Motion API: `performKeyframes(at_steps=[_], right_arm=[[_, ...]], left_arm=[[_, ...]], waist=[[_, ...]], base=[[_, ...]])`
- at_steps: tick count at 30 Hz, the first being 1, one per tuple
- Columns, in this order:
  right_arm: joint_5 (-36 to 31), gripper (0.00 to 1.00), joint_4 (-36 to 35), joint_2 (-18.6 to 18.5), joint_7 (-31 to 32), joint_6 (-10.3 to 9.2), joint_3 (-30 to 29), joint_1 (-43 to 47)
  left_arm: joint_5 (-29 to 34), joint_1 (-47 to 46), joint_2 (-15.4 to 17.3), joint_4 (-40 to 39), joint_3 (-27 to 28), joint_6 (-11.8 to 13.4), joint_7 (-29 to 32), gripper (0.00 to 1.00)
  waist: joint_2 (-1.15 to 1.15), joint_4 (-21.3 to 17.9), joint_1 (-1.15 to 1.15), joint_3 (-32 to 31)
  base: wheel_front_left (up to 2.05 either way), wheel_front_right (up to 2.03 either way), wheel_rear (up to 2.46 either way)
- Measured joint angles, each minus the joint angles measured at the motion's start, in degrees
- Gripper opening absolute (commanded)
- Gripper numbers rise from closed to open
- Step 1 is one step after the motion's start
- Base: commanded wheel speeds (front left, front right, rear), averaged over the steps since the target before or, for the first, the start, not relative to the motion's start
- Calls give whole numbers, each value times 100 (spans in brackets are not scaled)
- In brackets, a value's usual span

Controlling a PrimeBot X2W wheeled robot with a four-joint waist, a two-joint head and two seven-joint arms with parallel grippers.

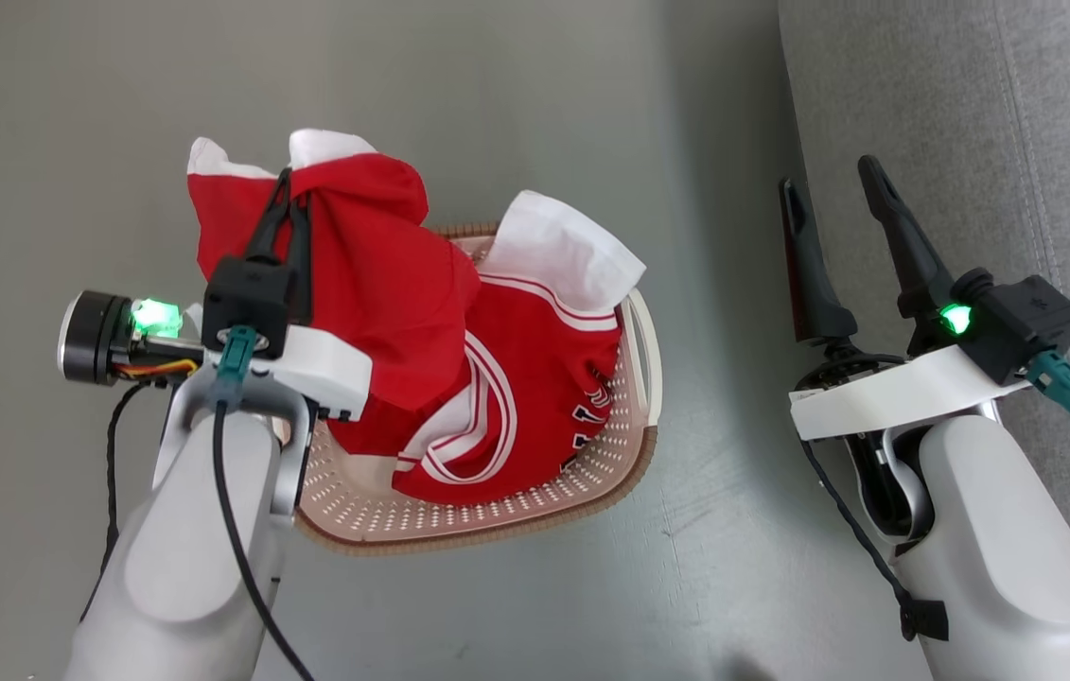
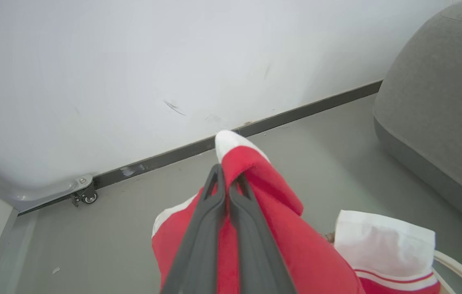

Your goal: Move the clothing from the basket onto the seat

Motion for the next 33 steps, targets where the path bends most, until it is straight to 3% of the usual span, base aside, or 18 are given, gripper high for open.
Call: performKeyframes(at_steps=[19,33], right_arm=[[-141,100,207,-271,-1,0,481,75],[65,100,320,-567,15,0,1356,366]], left_arm=[[-550,1003,64,-1176,338,-149,-1,0],[-896,1643,286,-1564,565,-417,-1,0]], waist=[[0,332,0,-994],[0,623,0,-1860]], base=[[0,0,0],[0,0,0]])
